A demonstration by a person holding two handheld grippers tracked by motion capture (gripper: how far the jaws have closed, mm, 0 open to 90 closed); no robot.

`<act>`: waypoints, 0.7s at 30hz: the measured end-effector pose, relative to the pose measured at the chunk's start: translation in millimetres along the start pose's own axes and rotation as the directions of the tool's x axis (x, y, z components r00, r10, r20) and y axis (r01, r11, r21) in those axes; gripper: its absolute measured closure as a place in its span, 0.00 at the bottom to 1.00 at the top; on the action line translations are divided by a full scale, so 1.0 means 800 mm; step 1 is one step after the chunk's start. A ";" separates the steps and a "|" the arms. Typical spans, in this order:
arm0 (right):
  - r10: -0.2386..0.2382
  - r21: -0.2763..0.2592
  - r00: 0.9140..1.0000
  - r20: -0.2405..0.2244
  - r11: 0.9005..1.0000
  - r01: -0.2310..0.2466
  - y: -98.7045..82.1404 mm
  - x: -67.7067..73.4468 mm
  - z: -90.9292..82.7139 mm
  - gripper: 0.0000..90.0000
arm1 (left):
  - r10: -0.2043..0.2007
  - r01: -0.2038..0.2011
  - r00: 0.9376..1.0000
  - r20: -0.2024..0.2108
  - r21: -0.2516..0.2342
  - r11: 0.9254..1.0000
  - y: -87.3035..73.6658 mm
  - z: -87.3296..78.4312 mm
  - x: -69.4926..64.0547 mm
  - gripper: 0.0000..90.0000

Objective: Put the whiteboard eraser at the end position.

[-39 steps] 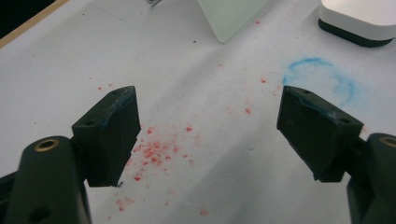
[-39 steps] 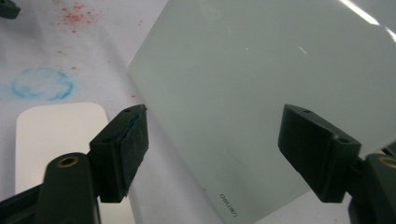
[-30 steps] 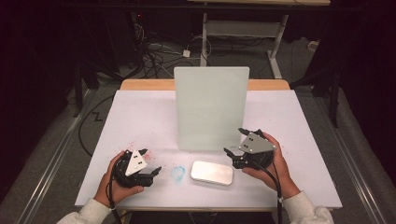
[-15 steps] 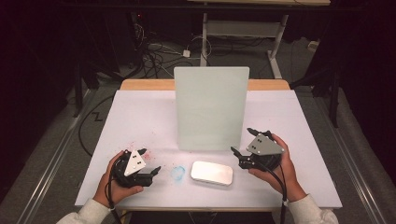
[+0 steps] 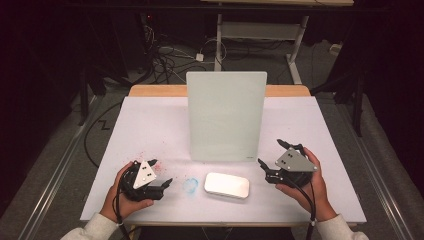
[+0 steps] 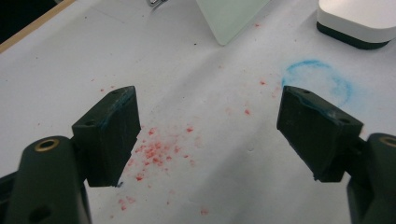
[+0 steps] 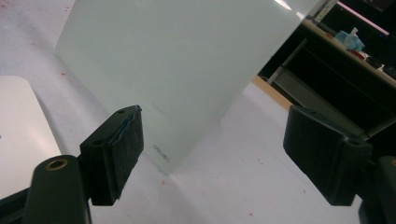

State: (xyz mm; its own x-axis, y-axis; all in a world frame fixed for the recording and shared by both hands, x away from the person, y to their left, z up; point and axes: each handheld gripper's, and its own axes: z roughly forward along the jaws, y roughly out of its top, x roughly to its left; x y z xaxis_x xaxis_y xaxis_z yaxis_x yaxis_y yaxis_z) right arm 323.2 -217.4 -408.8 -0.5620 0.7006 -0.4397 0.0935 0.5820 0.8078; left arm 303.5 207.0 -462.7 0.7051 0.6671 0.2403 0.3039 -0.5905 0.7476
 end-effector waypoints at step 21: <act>0.072 0.002 0.997 0.015 0.997 -0.072 -0.048 -0.012 -0.021 0.20 | -0.017 0.017 1.000 -0.006 -0.006 1.000 0.000 0.002 0.002 0.21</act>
State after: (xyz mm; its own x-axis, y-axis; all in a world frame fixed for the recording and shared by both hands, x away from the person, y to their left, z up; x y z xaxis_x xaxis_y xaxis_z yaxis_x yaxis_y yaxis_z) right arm 310.7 -253.5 -429.2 -0.5414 0.7467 -0.3865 0.1356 0.5312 0.8364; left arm 305.5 207.7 -463.1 0.6957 0.6801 0.2312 0.3119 -0.5760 0.7556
